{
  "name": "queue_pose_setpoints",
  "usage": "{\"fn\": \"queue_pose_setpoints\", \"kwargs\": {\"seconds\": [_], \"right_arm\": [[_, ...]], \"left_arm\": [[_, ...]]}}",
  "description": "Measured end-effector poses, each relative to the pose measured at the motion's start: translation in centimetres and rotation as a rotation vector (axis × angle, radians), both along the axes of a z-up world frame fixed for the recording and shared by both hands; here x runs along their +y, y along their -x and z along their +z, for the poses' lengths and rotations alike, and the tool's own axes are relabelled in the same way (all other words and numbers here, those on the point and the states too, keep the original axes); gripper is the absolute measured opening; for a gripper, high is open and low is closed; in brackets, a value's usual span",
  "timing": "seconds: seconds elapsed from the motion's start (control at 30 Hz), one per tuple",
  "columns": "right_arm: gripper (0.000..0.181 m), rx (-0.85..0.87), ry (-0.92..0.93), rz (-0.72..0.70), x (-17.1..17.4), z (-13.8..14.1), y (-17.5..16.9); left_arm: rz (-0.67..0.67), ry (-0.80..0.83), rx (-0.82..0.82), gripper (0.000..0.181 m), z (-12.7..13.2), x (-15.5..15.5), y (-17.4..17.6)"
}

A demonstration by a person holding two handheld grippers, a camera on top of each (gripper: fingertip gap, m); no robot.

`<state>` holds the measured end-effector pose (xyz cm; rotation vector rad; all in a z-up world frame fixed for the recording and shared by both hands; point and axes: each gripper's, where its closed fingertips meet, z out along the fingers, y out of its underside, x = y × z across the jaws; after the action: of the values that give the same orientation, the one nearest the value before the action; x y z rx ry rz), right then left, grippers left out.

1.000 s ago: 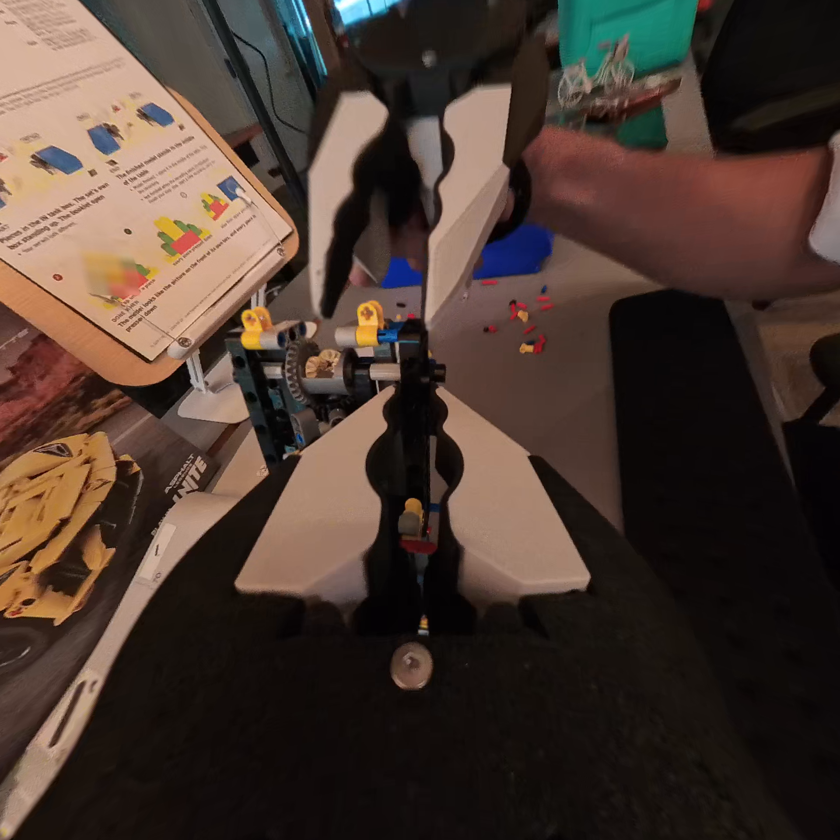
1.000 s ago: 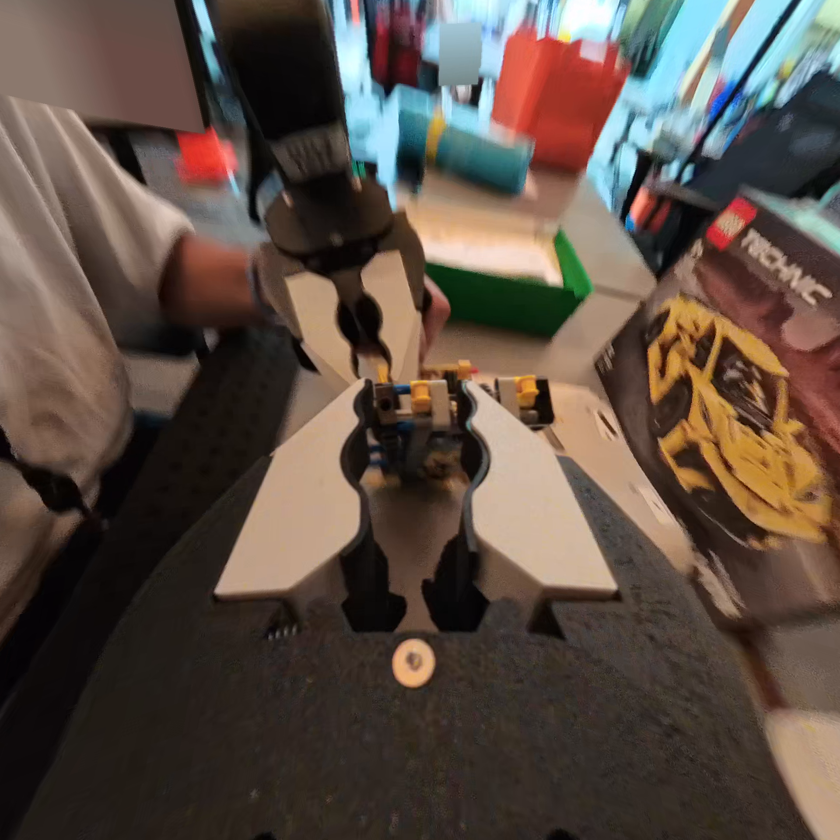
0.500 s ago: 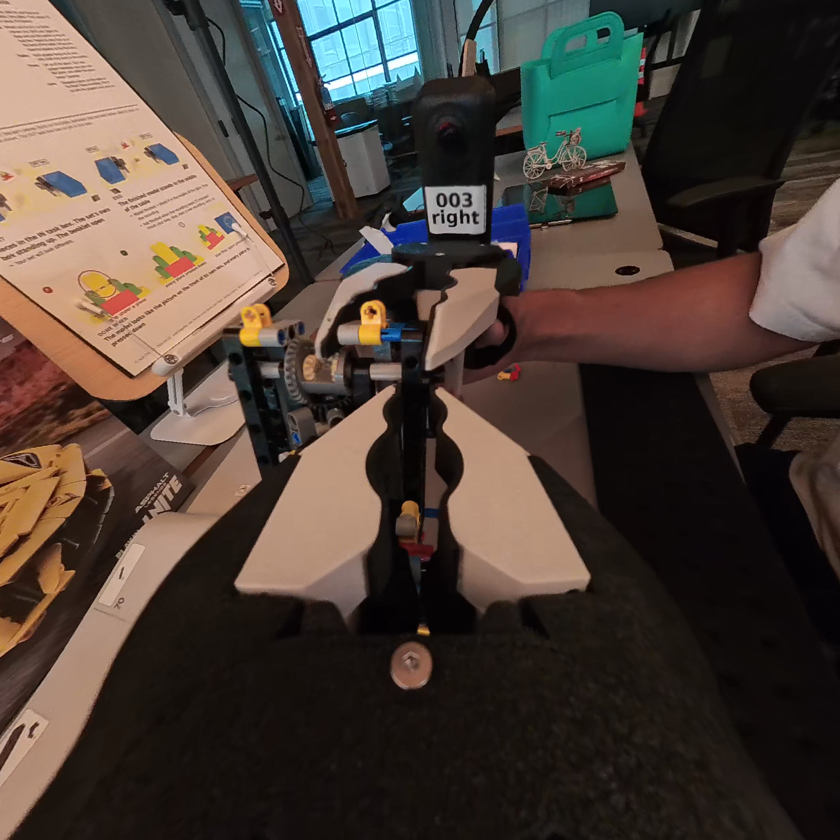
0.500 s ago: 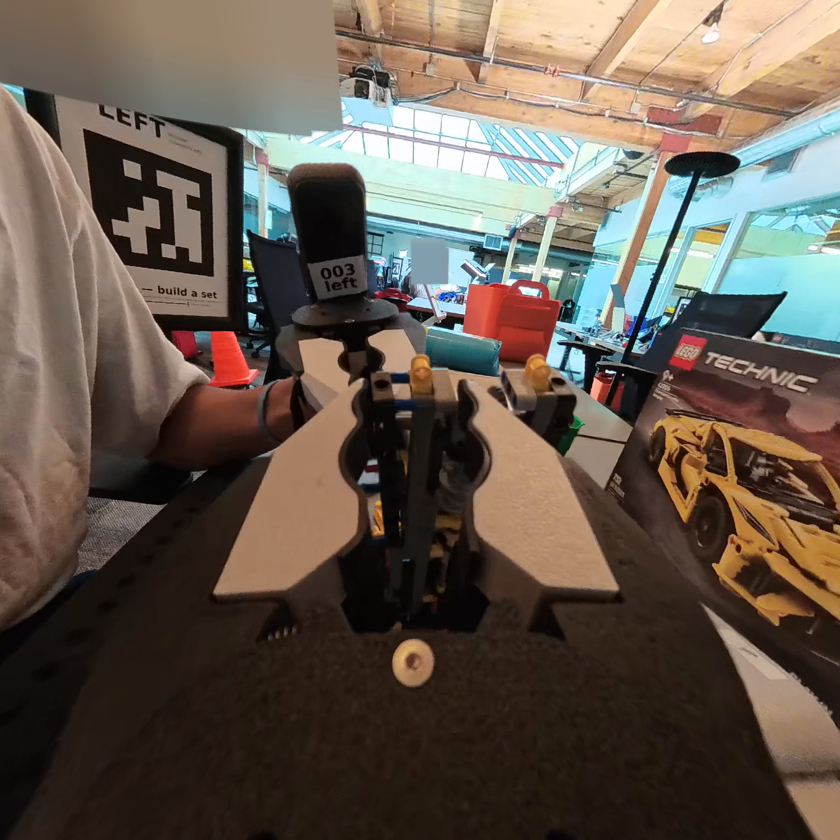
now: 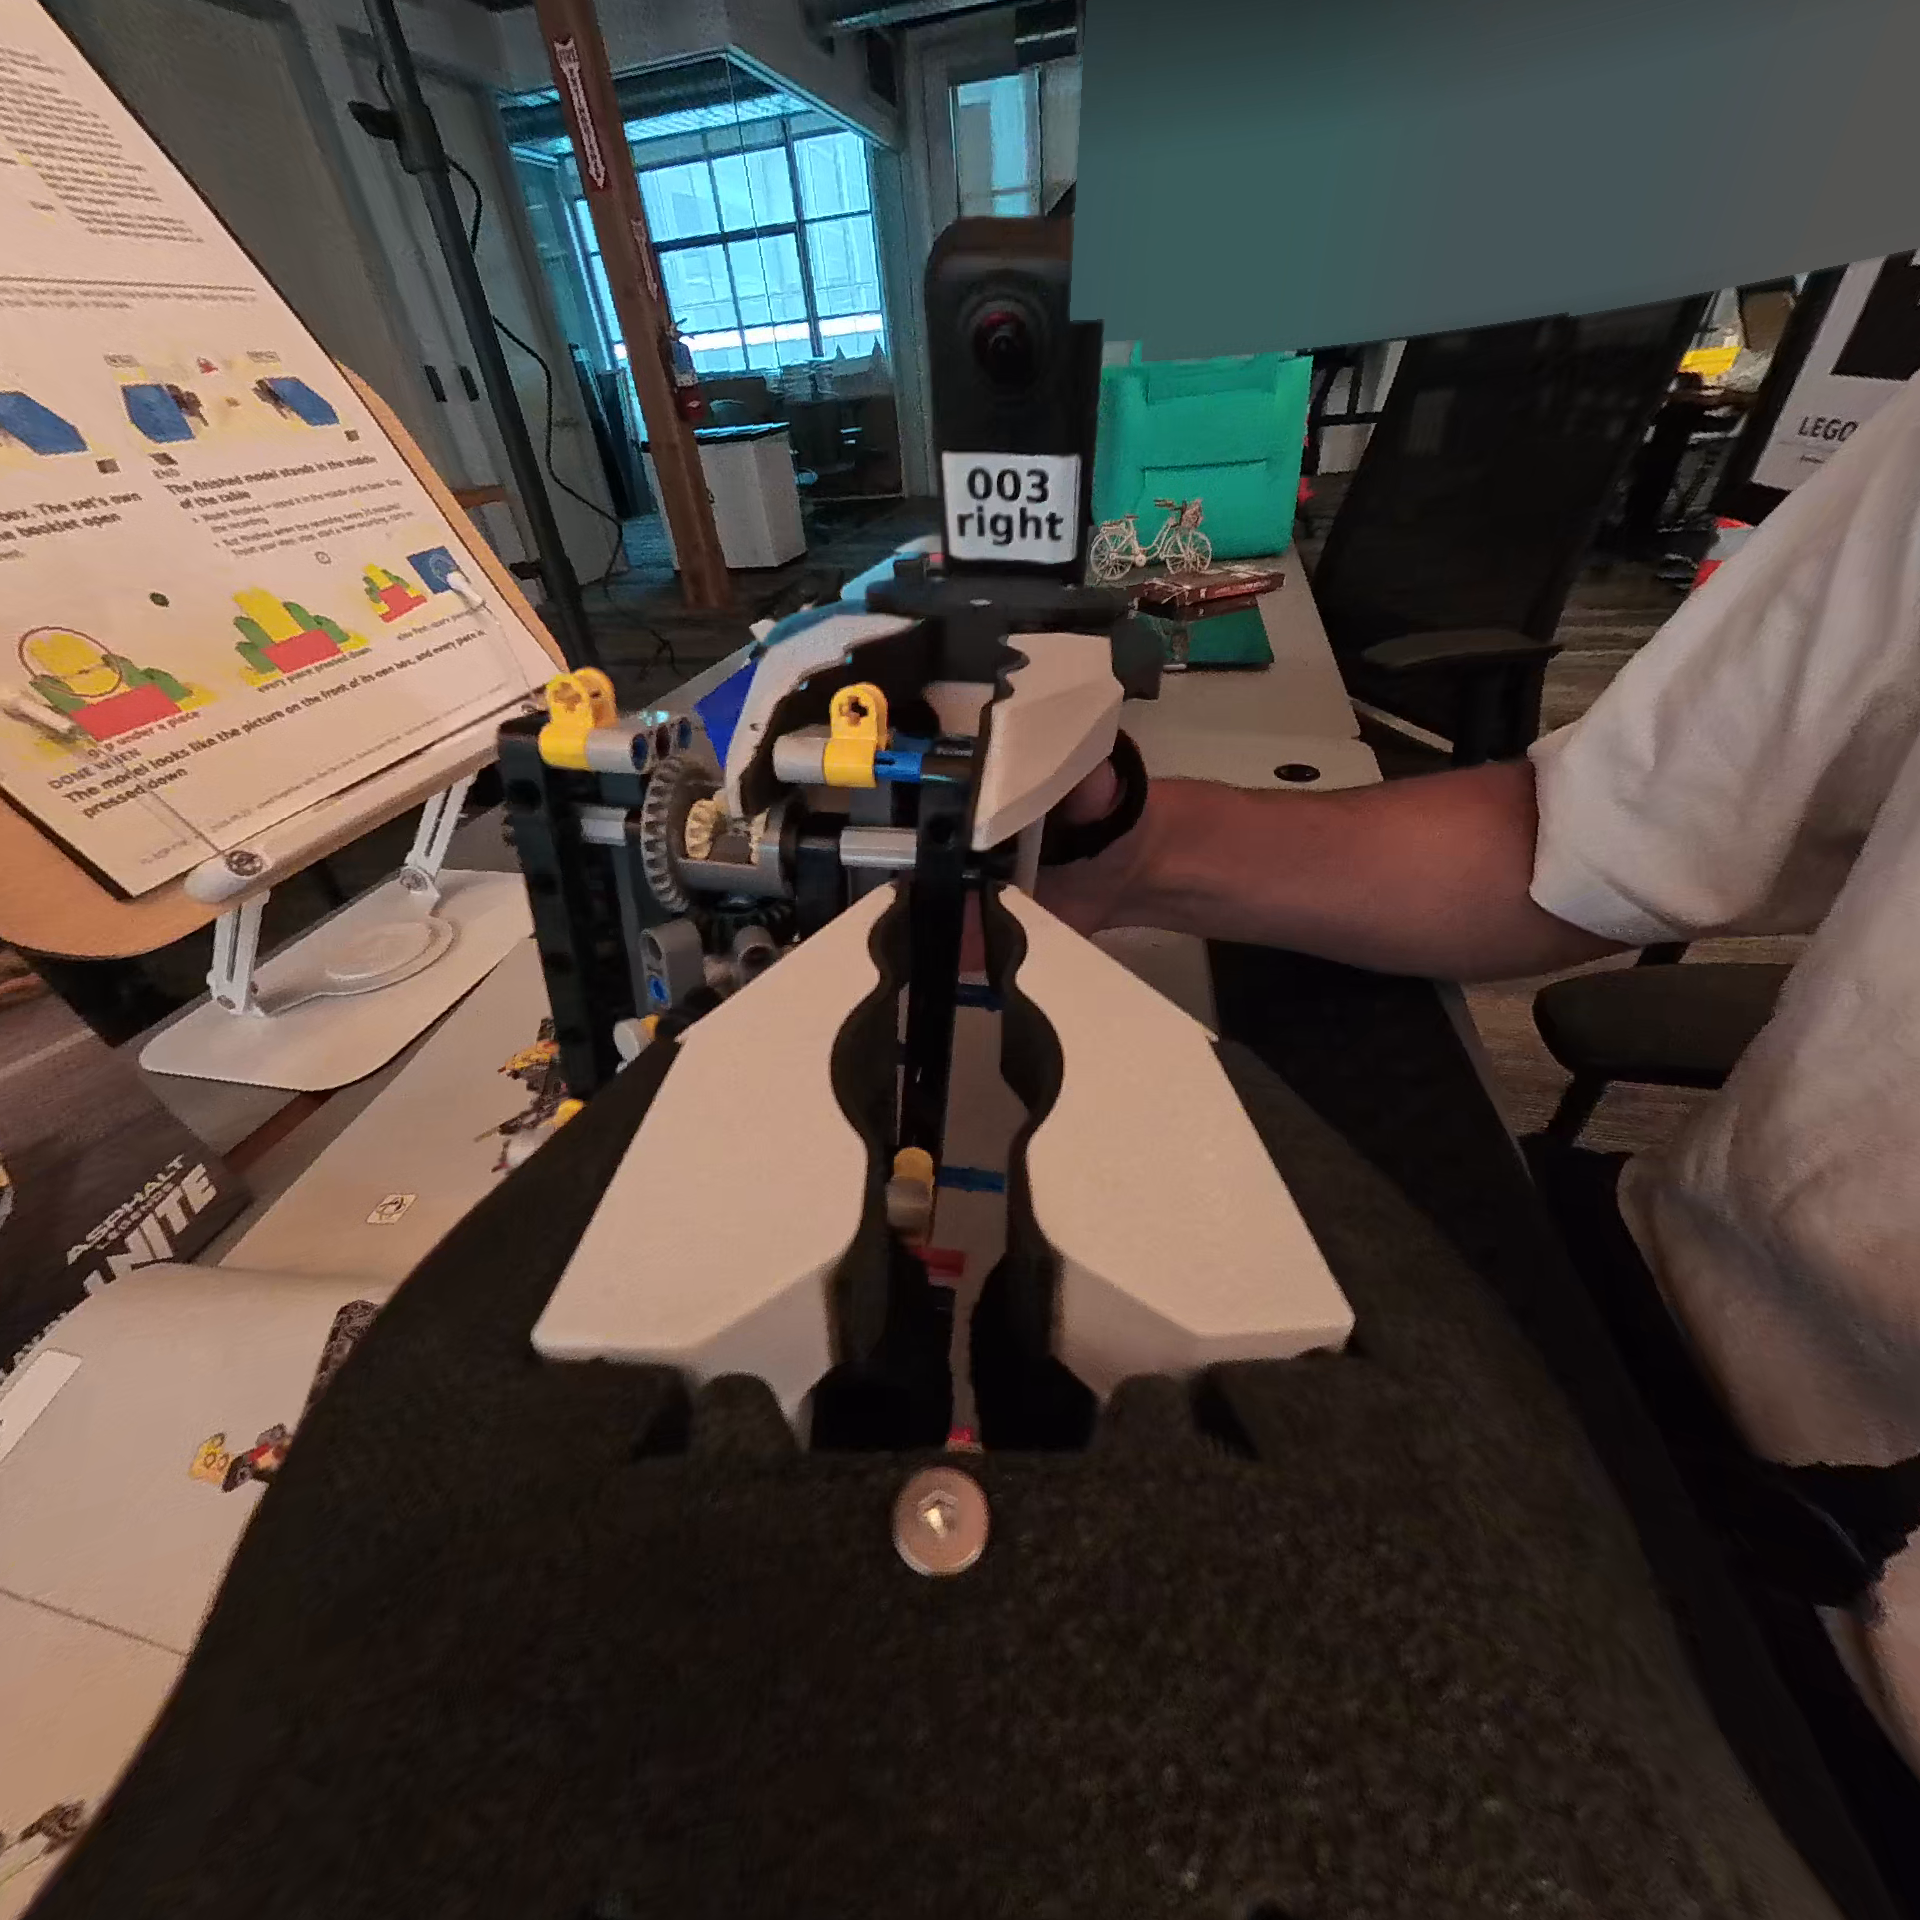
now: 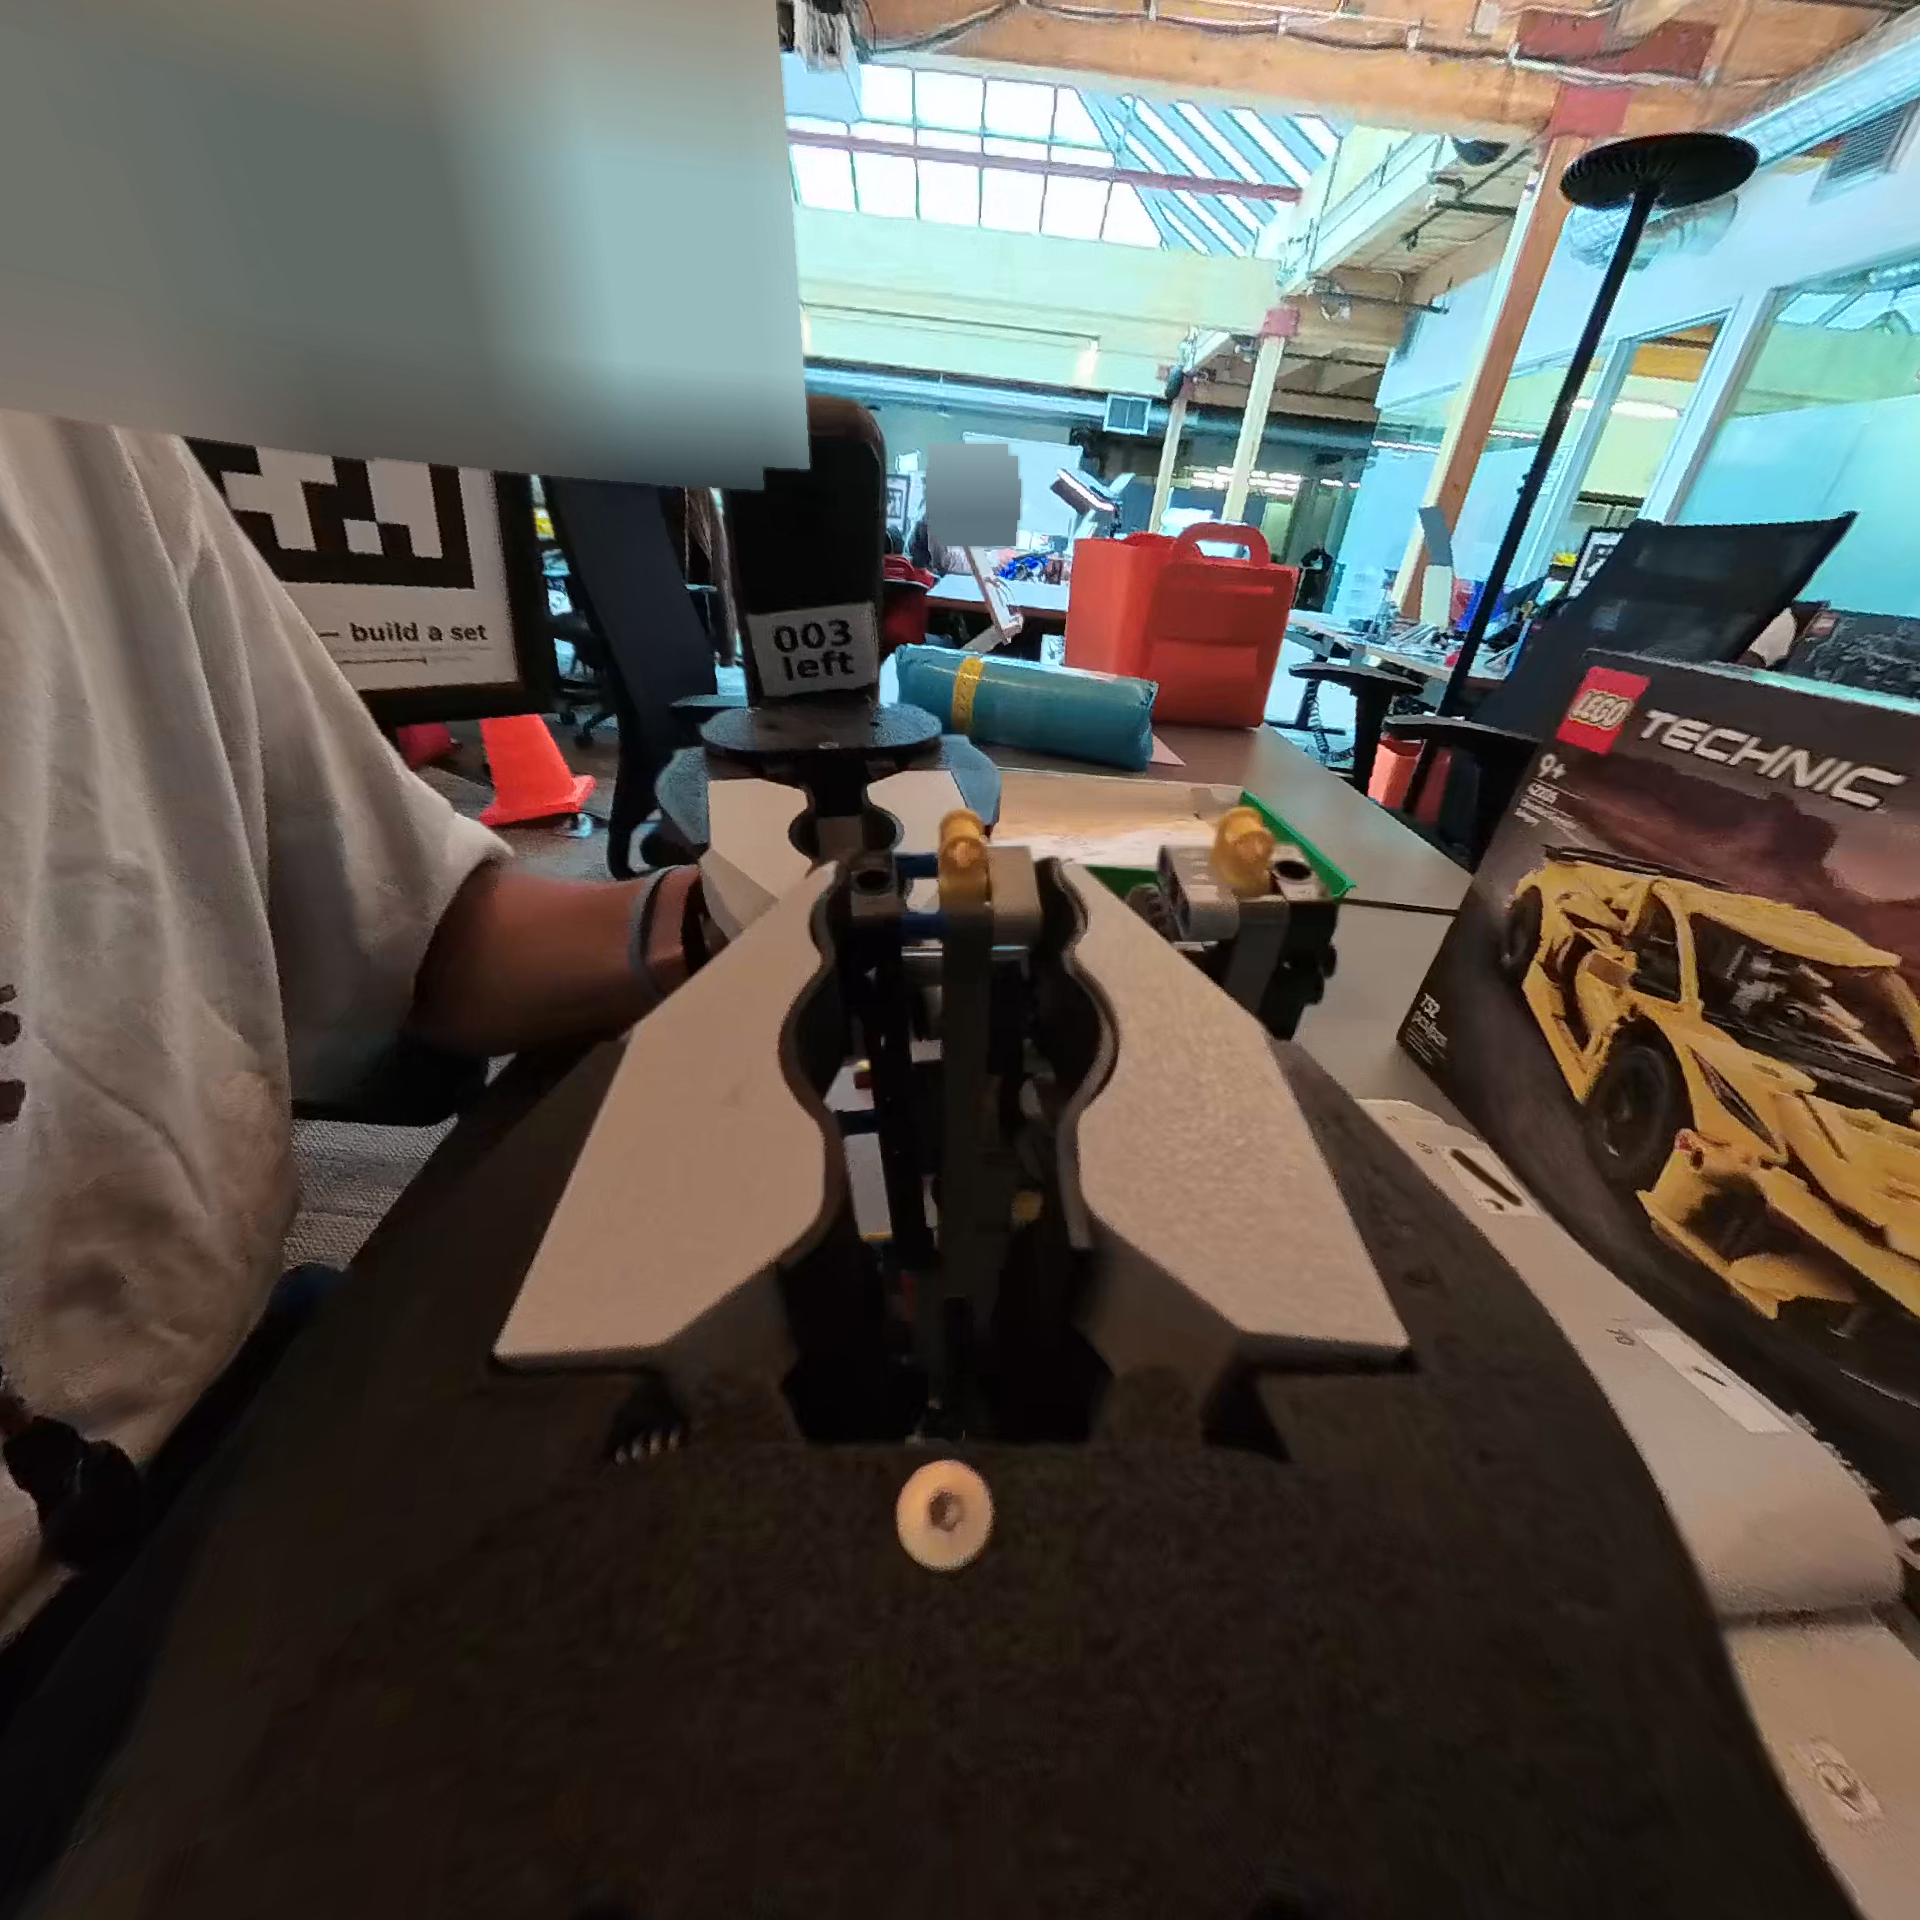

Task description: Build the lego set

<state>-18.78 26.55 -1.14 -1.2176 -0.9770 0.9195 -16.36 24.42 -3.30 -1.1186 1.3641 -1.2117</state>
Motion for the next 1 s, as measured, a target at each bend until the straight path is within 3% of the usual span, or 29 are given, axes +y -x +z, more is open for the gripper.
{"fn": "queue_pose_setpoints", "kwargs": {"seconds": [0.17, 0.3, 0.67, 1.0], "right_arm": [[0.034, -0.011, -0.016, -0.002, -0.4, -0.1, -0.2], [0.034, -0.019, -0.031, 0.016, -0.8, -0.2, -0.3], [0.035, -0.081, -0.044, 0.052, -1.7, -0.4, 1.0], [0.035, -0.108, -0.047, 0.041, -1.6, -0.3, 1.2]], "left_arm": [[0.008, -0.080, -0.027, 0.015, 0.7, -0.4, 1.1], [0.000, 0.070, -0.117, 0.005, 3.5, 0.8, 2.3], [-0.023, 0.005, 0.017, 0.000, 1.4, -0.2, 1.3], [-0.092, 0.065, -0.096, 0.001, 4.1, -0.7, 3.0]]}}
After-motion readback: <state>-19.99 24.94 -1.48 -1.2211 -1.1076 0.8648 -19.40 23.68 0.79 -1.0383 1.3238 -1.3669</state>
